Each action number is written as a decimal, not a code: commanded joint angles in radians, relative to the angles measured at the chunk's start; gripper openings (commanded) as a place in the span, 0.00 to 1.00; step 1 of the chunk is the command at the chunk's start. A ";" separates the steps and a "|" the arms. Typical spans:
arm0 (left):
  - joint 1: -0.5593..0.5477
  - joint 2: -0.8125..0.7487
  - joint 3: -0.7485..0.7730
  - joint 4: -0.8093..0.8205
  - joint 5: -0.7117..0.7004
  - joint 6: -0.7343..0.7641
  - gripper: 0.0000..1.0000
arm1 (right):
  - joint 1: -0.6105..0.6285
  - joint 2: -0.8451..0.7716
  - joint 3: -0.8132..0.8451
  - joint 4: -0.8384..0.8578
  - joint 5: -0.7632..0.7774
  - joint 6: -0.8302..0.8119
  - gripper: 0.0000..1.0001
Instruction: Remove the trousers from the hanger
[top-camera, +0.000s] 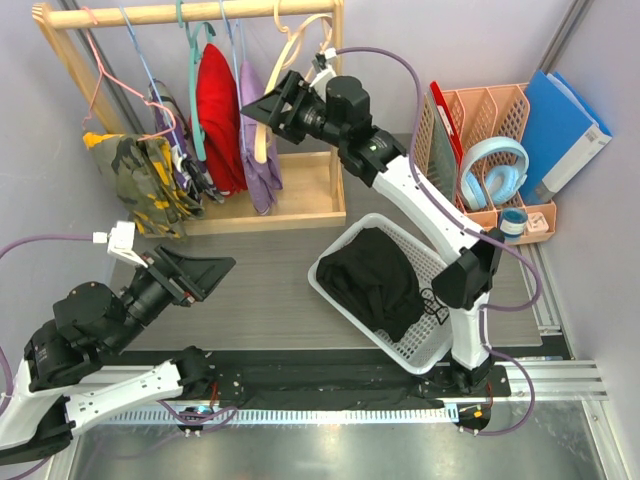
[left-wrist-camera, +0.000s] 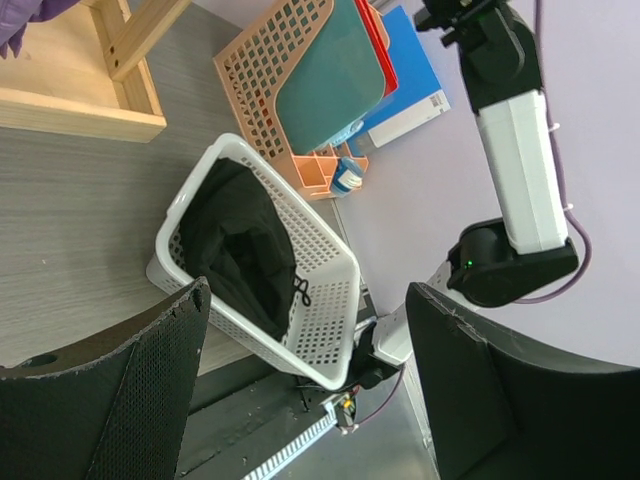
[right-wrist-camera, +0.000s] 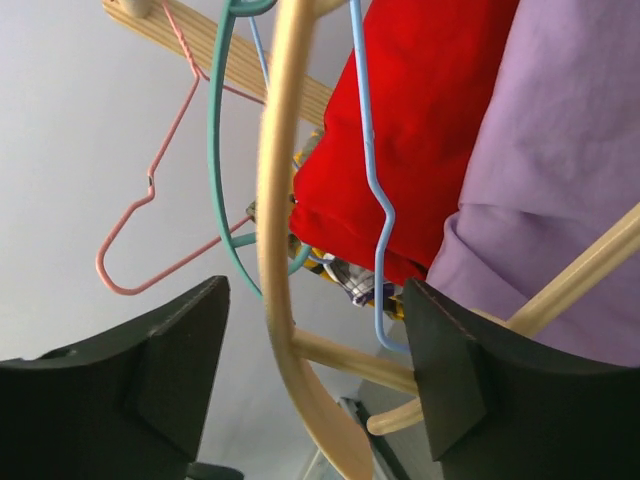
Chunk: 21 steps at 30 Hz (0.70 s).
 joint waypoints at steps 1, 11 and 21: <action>-0.003 -0.017 0.007 -0.014 0.008 -0.023 0.79 | 0.040 -0.149 -0.057 -0.168 0.094 -0.171 0.84; -0.003 -0.047 0.001 -0.068 -0.011 -0.037 0.80 | 0.072 -0.359 -0.258 -0.309 0.264 -0.364 1.00; -0.003 -0.147 -0.174 0.059 0.080 -0.057 0.85 | 0.157 -0.716 -0.721 -0.257 0.504 -0.389 1.00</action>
